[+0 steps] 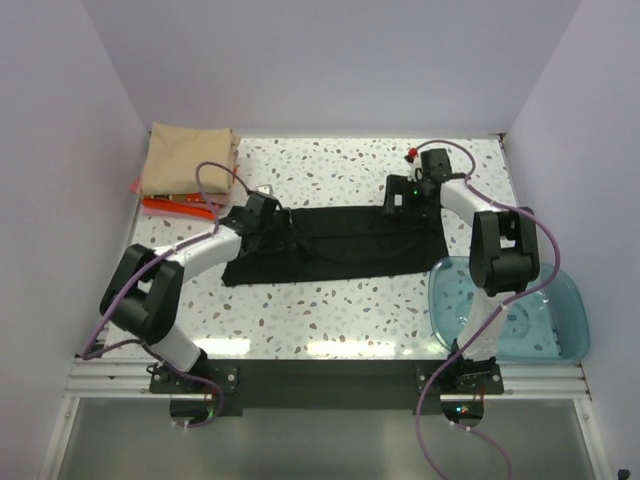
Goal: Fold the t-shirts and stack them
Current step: Fold the tshirt
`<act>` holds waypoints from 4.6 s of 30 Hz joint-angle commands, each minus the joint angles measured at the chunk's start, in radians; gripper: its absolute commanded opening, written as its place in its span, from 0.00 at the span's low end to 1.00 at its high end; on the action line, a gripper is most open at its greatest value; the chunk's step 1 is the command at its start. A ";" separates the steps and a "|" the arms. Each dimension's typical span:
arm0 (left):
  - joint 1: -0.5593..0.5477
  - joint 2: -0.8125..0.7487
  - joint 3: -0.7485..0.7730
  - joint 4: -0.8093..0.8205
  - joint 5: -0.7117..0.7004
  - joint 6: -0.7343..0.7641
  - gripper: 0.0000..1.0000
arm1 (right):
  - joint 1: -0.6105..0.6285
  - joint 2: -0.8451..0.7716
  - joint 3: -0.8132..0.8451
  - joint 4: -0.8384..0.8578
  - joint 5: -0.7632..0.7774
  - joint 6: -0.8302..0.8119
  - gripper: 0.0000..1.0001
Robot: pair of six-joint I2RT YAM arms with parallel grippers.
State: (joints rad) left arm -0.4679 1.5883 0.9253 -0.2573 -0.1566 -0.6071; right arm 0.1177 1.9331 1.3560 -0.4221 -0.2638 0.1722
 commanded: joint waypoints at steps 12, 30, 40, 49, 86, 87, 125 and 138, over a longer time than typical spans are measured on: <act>0.113 0.384 0.236 0.069 0.177 -0.011 1.00 | 0.026 -0.016 -0.113 0.029 -0.046 0.099 0.99; 0.186 1.173 1.363 -0.039 0.370 -0.111 1.00 | 0.459 -0.402 -0.635 0.157 -0.028 0.575 0.99; 0.176 1.265 1.369 0.323 0.638 -0.232 1.00 | 0.639 -0.556 -0.609 0.108 0.052 0.607 0.99; 0.072 1.254 1.408 0.440 0.698 -0.135 1.00 | 0.649 -0.631 -0.512 0.008 0.196 0.558 0.99; -0.258 -0.446 -0.424 0.108 0.177 -0.305 1.00 | 0.648 -0.688 -0.661 -0.104 0.243 0.466 0.94; -0.262 -0.436 -0.422 0.112 0.177 -0.307 0.98 | 0.648 -0.681 -0.664 -0.103 0.241 0.469 0.94; -0.417 -0.316 -0.364 0.099 0.025 -0.355 0.00 | 0.648 -0.660 -0.724 -0.042 0.279 0.497 0.00; -0.332 -0.269 -0.120 0.041 -0.066 -0.255 0.00 | 0.605 -0.645 -0.465 -0.116 0.474 0.395 0.00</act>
State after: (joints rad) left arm -0.8501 1.2991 0.7345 -0.2321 -0.1902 -0.9215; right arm 0.7471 1.2598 0.8066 -0.5320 0.1322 0.6075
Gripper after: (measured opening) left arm 0.017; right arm 0.015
